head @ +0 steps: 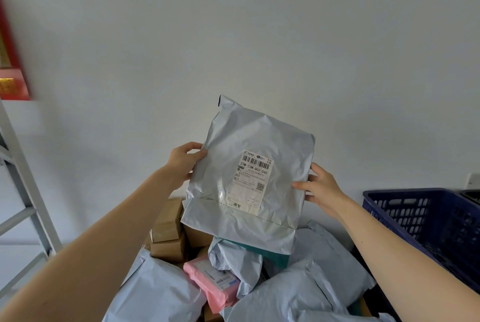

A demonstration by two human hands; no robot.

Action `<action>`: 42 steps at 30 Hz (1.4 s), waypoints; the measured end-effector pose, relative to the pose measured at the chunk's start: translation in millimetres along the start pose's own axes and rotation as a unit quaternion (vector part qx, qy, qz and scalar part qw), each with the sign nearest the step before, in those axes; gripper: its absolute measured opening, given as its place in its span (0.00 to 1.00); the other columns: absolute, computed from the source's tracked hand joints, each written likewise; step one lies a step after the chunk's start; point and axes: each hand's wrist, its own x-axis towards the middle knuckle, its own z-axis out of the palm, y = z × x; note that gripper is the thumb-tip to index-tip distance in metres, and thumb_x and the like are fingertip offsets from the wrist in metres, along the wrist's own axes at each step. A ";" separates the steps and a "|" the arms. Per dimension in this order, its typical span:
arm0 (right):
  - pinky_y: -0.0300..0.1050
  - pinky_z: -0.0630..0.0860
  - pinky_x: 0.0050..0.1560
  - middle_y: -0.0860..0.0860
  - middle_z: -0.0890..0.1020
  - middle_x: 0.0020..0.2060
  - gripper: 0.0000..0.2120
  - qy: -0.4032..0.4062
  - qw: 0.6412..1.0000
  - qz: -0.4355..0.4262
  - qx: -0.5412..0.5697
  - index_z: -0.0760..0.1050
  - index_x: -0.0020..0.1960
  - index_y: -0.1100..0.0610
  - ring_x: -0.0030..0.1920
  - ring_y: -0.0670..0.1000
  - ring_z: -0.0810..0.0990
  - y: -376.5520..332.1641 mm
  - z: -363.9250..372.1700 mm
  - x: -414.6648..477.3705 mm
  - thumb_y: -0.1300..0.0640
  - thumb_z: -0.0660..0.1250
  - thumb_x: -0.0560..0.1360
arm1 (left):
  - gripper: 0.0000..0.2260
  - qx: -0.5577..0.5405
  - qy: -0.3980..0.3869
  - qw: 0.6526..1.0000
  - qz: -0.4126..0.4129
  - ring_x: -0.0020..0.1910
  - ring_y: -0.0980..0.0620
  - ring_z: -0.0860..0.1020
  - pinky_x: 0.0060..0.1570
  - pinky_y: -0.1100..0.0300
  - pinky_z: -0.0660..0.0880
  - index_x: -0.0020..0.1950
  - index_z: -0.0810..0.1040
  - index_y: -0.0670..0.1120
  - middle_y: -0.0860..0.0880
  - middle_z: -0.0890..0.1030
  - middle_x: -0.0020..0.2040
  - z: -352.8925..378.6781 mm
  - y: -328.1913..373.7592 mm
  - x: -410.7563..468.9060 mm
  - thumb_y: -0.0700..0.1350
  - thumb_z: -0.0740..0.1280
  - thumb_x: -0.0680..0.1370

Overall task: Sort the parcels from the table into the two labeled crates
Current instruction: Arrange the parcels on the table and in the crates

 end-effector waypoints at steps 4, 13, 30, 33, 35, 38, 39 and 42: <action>0.47 0.81 0.40 0.55 0.84 0.50 0.25 -0.013 0.999 0.017 -0.029 0.73 0.61 0.48 0.47 0.54 0.85 -5.7 -2.3 -2.1 0.71 0.70 0.72 | 0.03 0.011 -0.003 1.000 -0.011 0.39 0.46 0.79 0.39 0.56 0.78 0.48 0.80 0.47 0.44 0.80 0.44 -4.4 -2.7 0.6 0.40 0.69 0.77; 0.47 0.82 0.38 0.54 0.82 0.53 0.36 -0.025 0.996 0.042 -0.078 0.63 0.67 0.41 0.50 0.53 0.84 -9.8 -8.7 -22.0 0.71 0.71 0.72 | 0.05 -0.001 -0.033 0.999 -0.024 0.39 0.47 0.79 0.40 0.56 0.78 0.47 0.81 0.48 0.46 0.81 0.43 -0.2 -12.5 3.6 0.38 0.70 0.76; 0.48 0.83 0.40 0.53 0.83 0.48 0.36 0.113 0.989 0.038 -0.093 0.66 0.71 0.44 0.46 0.49 0.84 -5.8 -89.9 -98.5 0.72 0.71 0.71 | 0.10 0.025 -0.131 0.990 -0.044 0.44 0.46 0.82 0.38 0.56 0.80 0.48 0.80 0.47 0.44 0.83 0.46 83.7 -25.8 -39.2 0.32 0.70 0.74; 0.45 0.82 0.39 0.53 0.83 0.48 0.36 0.130 0.988 0.037 -0.079 0.67 0.70 0.44 0.48 0.50 0.83 -9.2 -117.8 -123.3 0.72 0.71 0.71 | 0.09 0.032 -0.147 0.988 -0.043 0.42 0.47 0.82 0.34 0.58 0.81 0.48 0.80 0.47 0.45 0.83 0.45 112.9 -20.0 -58.0 0.33 0.69 0.75; 0.45 0.82 0.39 0.54 0.82 0.50 0.35 0.137 0.987 0.039 -0.075 0.68 0.69 0.44 0.49 0.50 0.82 -11.6 -138.4 -143.5 0.73 0.71 0.71 | 0.09 0.037 -0.153 0.987 -0.041 0.41 0.48 0.82 0.31 0.60 0.80 0.49 0.80 0.46 0.45 0.83 0.45 135.0 -15.7 -72.9 0.33 0.70 0.75; 0.44 0.82 0.37 0.57 0.81 0.53 0.35 0.143 0.987 0.043 -0.067 0.67 0.70 0.45 0.53 0.53 0.81 -14.3 -173.3 -177.1 0.73 0.71 0.71 | 0.09 0.038 -0.162 0.985 -0.041 0.41 0.48 0.82 0.30 0.61 0.79 0.48 0.80 0.46 0.46 0.83 0.45 170.3 -10.9 -101.0 0.33 0.70 0.74; 0.44 0.81 0.37 0.57 0.81 0.54 0.35 0.144 0.986 0.045 -0.065 0.67 0.70 0.46 0.53 0.53 0.81 -15.2 -185.3 -188.0 0.73 0.71 0.71 | 0.09 0.039 -0.167 0.984 -0.042 0.41 0.48 0.82 0.31 0.60 0.79 0.48 0.80 0.46 0.46 0.83 0.45 181.4 -9.8 -110.6 0.33 0.70 0.74; 0.43 0.81 0.36 0.56 0.83 0.52 0.35 0.147 0.986 0.051 -0.064 0.66 0.71 0.45 0.52 0.52 0.82 -18.1 -222.2 -222.1 0.72 0.71 0.71 | 0.09 0.039 -0.184 0.981 -0.042 0.40 0.48 0.81 0.36 0.58 0.79 0.49 0.81 0.46 0.46 0.83 0.45 214.0 -7.1 -140.2 0.33 0.70 0.74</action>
